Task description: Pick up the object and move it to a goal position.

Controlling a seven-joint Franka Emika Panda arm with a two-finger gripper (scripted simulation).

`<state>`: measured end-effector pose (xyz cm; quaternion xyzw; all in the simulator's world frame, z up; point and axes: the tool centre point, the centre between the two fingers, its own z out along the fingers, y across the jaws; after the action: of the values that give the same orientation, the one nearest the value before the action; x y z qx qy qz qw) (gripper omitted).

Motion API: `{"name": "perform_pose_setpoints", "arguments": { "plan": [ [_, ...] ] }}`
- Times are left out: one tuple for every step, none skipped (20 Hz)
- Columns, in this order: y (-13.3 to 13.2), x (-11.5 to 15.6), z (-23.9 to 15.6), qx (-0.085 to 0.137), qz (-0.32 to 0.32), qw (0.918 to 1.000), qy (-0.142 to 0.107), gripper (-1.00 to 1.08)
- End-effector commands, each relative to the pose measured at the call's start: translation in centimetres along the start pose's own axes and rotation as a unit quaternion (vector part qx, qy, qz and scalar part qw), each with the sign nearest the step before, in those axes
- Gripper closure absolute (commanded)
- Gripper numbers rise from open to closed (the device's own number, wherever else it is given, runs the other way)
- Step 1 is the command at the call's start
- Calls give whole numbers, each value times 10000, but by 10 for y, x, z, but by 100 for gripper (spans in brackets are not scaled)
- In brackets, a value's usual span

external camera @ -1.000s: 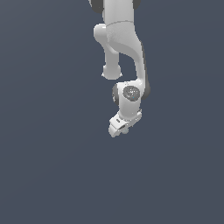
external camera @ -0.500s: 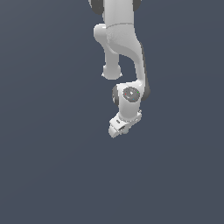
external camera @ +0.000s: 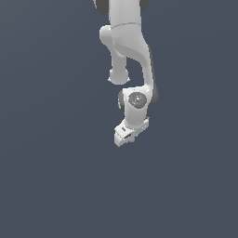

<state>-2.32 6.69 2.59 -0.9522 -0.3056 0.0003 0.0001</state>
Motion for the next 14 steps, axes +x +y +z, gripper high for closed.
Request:
{"name": "perform_pose_setpoints", "arguments": {
  "plan": [
    [11, -3, -6, -5, 8, 10000, 4, 108],
    [17, -5, -10, -5, 8, 10000, 4, 108],
    [23, -7, -13, -5, 8, 10000, 4, 108],
    [30, -9, -18, -5, 8, 10000, 4, 108],
    [38, -12, -22, -2, 6, 10000, 5, 108],
    [47, -14, -27, -2, 6, 10000, 5, 108],
    [54, -16, -31, -2, 6, 10000, 5, 108],
    [61, -18, -35, -2, 6, 10000, 5, 108],
    [67, -20, -39, -2, 6, 10000, 5, 108],
    [72, -21, -42, -2, 6, 10000, 5, 108],
    [77, -22, -44, -2, 6, 10000, 5, 108],
    [81, -23, -46, -2, 6, 10000, 5, 108],
    [83, -24, -48, -2, 6, 10000, 5, 108],
    [86, -24, -49, -2, 6, 10000, 5, 108]
  ]
}}
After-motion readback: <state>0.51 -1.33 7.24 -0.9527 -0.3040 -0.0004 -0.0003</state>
